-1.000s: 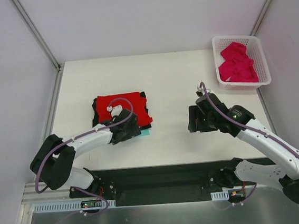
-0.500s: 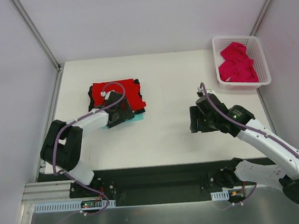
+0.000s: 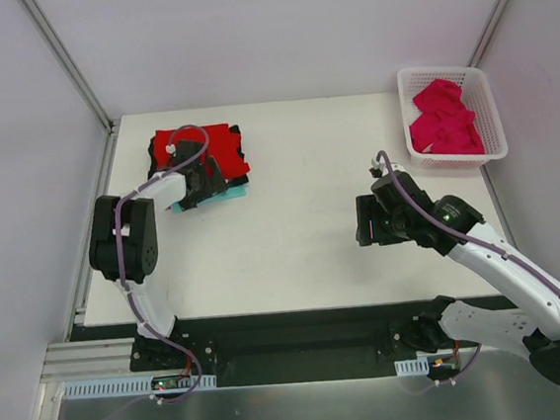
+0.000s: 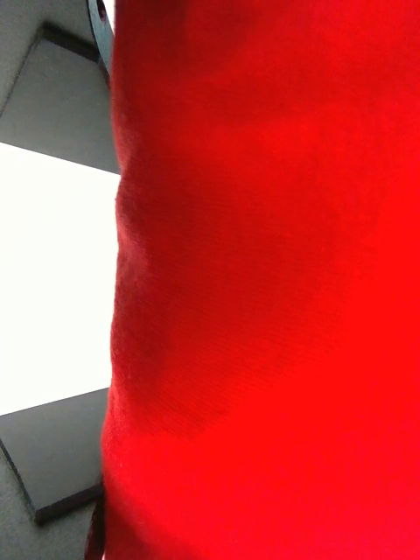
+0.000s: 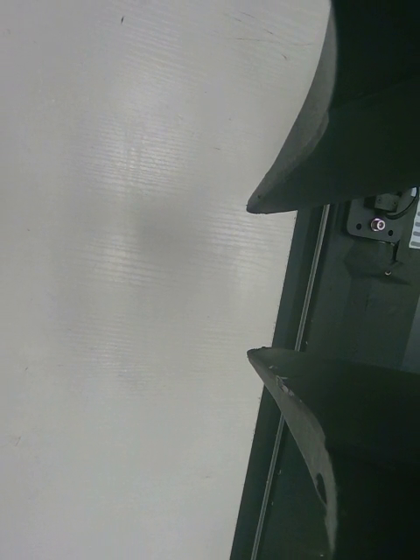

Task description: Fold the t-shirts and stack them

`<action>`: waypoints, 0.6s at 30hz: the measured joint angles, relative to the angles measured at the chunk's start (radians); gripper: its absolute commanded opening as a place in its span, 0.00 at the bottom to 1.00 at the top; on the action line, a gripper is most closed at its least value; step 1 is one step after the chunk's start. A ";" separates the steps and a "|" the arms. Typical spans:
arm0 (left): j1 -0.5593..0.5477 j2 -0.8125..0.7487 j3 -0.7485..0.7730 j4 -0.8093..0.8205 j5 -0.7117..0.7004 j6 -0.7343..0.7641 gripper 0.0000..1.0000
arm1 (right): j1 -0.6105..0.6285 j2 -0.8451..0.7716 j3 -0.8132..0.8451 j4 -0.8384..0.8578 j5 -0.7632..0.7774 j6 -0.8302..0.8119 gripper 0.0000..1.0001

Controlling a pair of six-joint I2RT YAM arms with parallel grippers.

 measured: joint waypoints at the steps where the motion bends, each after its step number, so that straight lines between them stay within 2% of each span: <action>1: 0.018 0.014 0.020 -0.002 0.006 0.004 0.94 | -0.003 0.000 0.001 -0.001 -0.004 -0.003 0.66; 10: 0.173 0.137 0.220 -0.077 0.037 0.029 0.92 | -0.007 -0.014 0.004 -0.011 -0.054 -0.022 0.66; 18: 0.262 0.238 0.435 -0.154 0.074 0.055 0.91 | -0.012 -0.071 0.041 -0.047 -0.066 -0.037 0.66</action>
